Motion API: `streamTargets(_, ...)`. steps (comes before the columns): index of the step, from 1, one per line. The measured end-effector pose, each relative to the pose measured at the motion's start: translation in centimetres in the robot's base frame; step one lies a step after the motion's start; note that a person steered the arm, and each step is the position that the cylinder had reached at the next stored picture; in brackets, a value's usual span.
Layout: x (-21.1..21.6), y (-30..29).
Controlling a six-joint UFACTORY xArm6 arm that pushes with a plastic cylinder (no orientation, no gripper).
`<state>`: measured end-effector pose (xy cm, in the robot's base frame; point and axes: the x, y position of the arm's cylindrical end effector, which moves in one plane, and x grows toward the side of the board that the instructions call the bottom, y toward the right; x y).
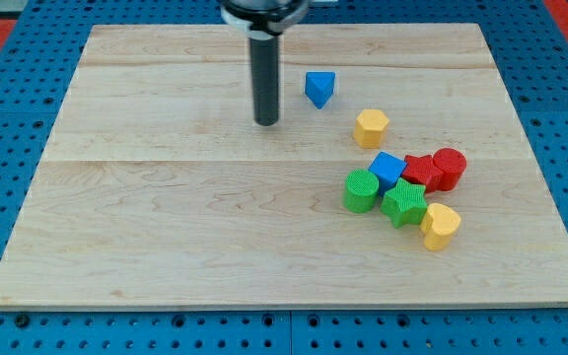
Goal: Push the blue triangle into the blue cube
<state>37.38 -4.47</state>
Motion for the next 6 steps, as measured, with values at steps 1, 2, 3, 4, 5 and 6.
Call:
streamTargets(1,-4.6,-0.1)
streamTargets(2,-7.2,1.2)
streamTargets(3,-10.4,3.7)
streamTargets(4,-6.1,9.3)
streamTargets(5,-1.4,10.2)
streamTargets(6,2.1,11.5)
